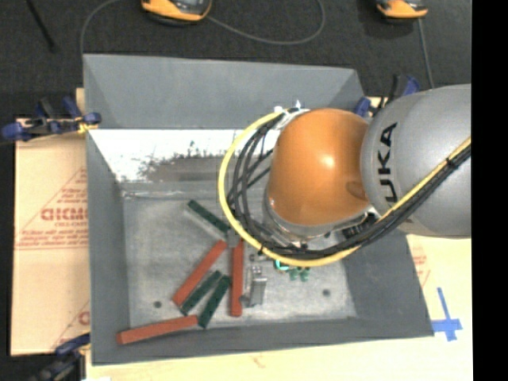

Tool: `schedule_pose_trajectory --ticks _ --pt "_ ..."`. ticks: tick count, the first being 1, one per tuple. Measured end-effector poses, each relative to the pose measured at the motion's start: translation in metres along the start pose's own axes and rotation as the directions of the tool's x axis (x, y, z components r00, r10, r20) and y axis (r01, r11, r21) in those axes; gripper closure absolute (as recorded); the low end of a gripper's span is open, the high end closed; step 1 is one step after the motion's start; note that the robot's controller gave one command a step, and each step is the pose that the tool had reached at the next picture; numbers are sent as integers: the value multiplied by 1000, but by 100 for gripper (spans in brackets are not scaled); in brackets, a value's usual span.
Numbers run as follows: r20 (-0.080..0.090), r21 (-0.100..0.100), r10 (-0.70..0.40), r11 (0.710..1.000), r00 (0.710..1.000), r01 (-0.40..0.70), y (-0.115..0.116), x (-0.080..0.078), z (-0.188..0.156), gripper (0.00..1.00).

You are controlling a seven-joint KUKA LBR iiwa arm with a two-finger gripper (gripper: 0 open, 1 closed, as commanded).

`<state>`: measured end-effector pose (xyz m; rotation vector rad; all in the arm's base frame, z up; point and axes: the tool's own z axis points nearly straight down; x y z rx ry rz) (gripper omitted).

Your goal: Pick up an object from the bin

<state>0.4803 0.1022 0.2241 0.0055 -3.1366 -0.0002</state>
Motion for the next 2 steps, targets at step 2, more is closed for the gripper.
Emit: schedule_pose_trajectory --ticks 2 --pt "4 3 -327 945 945 327 -42 0 84 0"
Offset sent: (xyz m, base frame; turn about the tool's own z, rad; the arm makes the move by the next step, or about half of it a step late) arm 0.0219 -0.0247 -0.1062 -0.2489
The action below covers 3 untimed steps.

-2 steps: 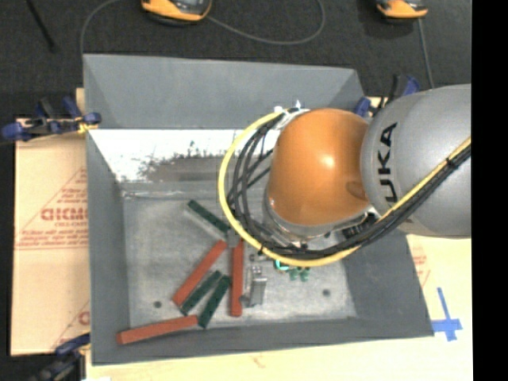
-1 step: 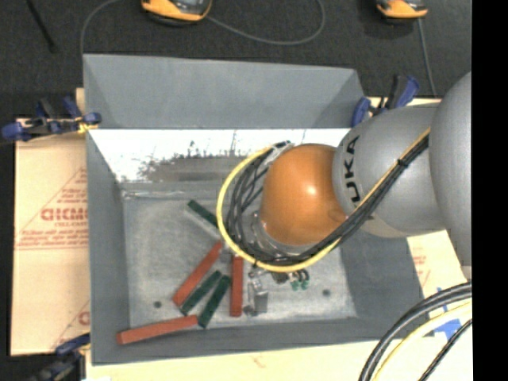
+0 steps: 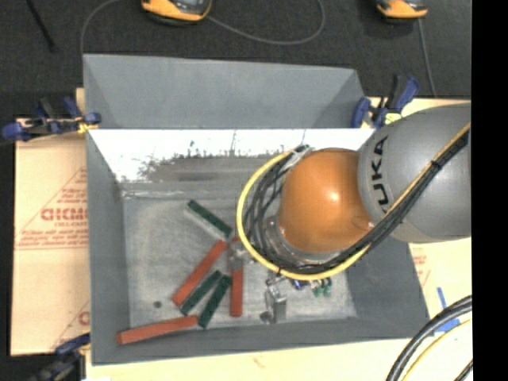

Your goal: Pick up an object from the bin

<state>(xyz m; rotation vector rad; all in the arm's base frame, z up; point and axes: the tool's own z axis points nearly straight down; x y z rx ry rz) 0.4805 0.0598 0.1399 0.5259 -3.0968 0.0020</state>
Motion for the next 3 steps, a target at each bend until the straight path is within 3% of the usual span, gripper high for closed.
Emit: schedule_pose_trajectory --ticks 1,2,3 --pt "15 6 -310 951 950 310 37 -10 64 0" --pt "10 3 -305 952 952 305 37 -9 62 100" --pt "11 4 -272 962 962 272 38 -19 -39 100"
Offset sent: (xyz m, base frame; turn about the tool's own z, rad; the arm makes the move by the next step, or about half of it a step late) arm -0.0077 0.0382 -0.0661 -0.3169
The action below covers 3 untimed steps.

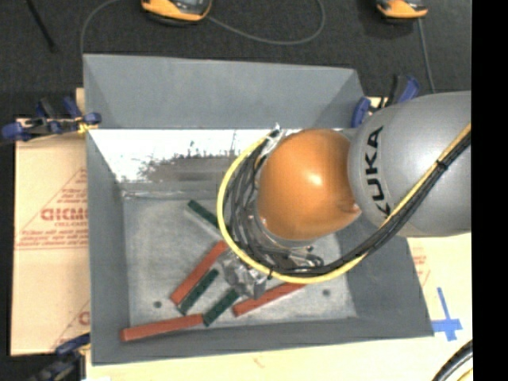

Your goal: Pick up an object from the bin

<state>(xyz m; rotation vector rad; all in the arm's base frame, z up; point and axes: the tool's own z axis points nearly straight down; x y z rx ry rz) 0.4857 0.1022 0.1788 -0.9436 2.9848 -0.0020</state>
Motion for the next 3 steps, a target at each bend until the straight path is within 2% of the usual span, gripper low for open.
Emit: schedule_pose_trajectory --ticks 1,2,3 --pt "-6 -2 -104 995 995 104 -48 -10 14 100" --pt "-6 -5 -103 995 995 103 -46 -10 13 0" --pt "-6 -8 -364 931 931 364 -33 28 110 0"
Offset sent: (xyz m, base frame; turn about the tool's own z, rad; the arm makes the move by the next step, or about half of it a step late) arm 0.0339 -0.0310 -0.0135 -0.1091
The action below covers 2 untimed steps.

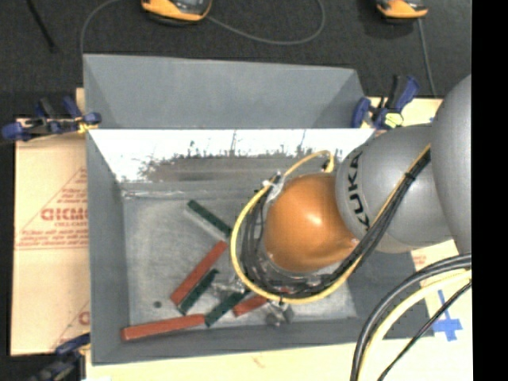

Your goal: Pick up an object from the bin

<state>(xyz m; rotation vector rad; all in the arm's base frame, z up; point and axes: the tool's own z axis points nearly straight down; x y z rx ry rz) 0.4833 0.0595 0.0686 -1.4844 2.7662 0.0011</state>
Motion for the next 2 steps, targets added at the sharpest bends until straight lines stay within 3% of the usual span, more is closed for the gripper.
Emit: schedule_pose_trajectory --ticks 1,2 --pt "2 1 4 1000 1000 -4 0 -1 -2 100" --pt "4 8 1 1000 1000 -1 -20 -5 -143 100"
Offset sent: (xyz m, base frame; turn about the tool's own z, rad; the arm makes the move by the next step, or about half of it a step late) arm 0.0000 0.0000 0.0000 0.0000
